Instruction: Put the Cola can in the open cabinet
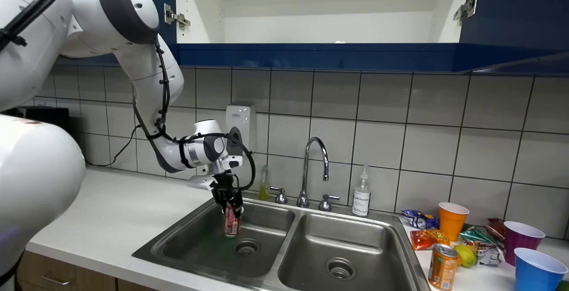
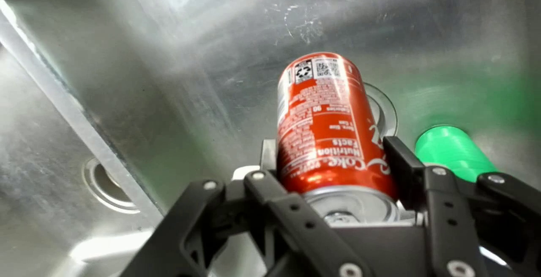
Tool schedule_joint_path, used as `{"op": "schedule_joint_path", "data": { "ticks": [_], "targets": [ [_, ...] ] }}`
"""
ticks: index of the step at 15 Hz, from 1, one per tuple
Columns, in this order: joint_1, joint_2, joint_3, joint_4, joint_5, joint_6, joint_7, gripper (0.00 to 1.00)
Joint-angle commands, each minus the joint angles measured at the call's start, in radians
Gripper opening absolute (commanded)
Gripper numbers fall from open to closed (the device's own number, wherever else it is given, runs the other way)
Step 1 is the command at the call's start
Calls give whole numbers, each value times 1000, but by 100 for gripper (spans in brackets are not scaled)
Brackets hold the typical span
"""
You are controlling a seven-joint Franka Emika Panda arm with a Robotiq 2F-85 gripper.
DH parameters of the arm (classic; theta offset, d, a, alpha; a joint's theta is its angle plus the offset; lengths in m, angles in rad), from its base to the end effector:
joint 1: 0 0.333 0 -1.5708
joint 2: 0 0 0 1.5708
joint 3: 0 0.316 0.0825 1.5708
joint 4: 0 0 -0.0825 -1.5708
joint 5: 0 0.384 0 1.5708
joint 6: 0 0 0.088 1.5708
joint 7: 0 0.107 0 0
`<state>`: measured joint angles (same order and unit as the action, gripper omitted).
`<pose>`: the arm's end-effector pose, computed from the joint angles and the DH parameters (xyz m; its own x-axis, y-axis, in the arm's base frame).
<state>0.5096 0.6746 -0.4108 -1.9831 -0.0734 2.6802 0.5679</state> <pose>0.6100 0.0672 0.1525 0.9401 -0.2824 0.1907 -0.3208 -0.9223 0.2157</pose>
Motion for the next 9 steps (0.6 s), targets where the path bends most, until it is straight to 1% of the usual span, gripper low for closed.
{"op": "schedule_joint_path", "data": {
  "ticks": [1, 4, 9],
  "targets": [
    [-57, -130, 76, -87, -65, -64, -47, 38],
    [-88, -176, 123, -132, -94, -81, -73, 38],
    [-119, -247, 164, -204, -144, -84, -84, 38]
  ]
}}
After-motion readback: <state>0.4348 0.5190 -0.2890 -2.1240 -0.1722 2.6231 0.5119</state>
